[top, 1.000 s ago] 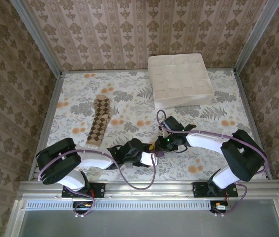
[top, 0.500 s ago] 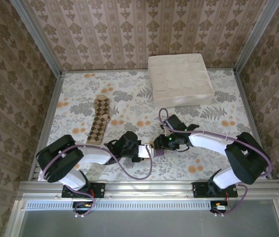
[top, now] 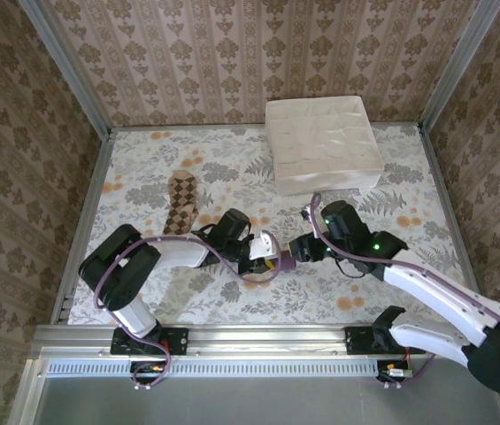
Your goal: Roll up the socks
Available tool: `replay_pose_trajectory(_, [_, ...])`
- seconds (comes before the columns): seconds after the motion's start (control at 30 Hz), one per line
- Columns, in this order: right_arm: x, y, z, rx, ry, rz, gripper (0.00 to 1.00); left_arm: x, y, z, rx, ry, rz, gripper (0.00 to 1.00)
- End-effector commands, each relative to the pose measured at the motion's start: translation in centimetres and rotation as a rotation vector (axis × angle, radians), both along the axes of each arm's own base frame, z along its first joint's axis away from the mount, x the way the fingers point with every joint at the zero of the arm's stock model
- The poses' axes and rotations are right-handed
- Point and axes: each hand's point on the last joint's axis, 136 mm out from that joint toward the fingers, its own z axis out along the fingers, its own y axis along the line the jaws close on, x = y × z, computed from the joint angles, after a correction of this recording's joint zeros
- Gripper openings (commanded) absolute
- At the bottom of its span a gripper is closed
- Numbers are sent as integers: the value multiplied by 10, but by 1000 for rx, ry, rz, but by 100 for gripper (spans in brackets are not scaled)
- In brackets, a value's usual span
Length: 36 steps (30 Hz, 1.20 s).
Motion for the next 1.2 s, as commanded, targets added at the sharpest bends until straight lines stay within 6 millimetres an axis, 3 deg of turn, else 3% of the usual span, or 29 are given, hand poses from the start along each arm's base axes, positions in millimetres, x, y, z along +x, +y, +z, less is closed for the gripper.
replay_pose_trajectory(0.0, [2,-16,17,-141,-186,62,52,-20,18,-21,110,218,7,15])
replay_pose_trajectory(0.1, [2,-24,18,-235,-281,103,55,-21,19,-22,121,270,4,15])
replay_pose_trajectory(0.27, [8,-54,-16,-543,-349,162,58,-24,18,-24,125,335,-9,15])
replay_pose_trajectory(0.37, [4,-59,-35,-677,-388,261,59,-24,16,-26,135,365,-15,14])
replay_pose_trajectory(0.57, [-9,-36,-54,-778,-583,480,61,-24,15,-31,126,433,-17,14])
replay_pose_trajectory(0.9, [-22,-7,-86,-868,-620,655,60,-21,15,-35,135,492,-1,13])
replay_pose_trajectory(1.17, [-9,13,-107,-936,-618,700,60,-21,16,-35,136,498,1,13])
